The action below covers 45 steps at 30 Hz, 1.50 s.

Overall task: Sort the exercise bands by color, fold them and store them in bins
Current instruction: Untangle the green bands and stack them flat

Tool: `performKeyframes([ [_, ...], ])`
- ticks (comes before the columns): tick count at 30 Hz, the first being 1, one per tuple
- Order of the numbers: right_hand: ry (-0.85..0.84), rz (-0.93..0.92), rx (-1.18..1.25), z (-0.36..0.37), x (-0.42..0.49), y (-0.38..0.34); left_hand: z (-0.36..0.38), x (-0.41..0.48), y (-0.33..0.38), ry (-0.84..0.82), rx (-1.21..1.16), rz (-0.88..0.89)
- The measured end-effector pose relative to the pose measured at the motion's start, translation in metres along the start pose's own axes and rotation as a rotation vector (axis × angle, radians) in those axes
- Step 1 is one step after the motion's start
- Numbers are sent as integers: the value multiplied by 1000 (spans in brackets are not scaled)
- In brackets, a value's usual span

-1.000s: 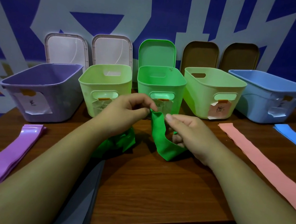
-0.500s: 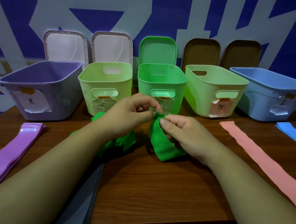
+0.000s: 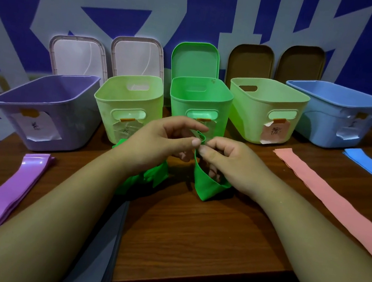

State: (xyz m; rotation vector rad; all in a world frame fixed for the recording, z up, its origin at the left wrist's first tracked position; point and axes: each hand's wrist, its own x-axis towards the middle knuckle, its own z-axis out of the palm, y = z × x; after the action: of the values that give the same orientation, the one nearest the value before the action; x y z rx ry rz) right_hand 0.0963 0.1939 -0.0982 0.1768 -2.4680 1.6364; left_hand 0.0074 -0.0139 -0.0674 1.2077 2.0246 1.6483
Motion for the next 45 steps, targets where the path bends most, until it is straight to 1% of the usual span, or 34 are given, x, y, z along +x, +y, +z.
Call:
performKeyframes([
  [15, -49, -50, -93, -3, -1, 2, 0, 1, -5, -4, -74, -32],
  [23, -54, -57, -177, -1, -2, 2, 6, 0, -4, 50, -90, -77],
  [35, -59, -62, -206, 0, -2, 1, 6, 1, -6, 47, -73, -87],
  [42, -77, -49, -194, 1, -4, 0, 7, 0, -6, 43, -94, -95],
  [45, -84, -57, -175, 1, -5, -2, 6, 1, -8, 55, -60, -97],
])
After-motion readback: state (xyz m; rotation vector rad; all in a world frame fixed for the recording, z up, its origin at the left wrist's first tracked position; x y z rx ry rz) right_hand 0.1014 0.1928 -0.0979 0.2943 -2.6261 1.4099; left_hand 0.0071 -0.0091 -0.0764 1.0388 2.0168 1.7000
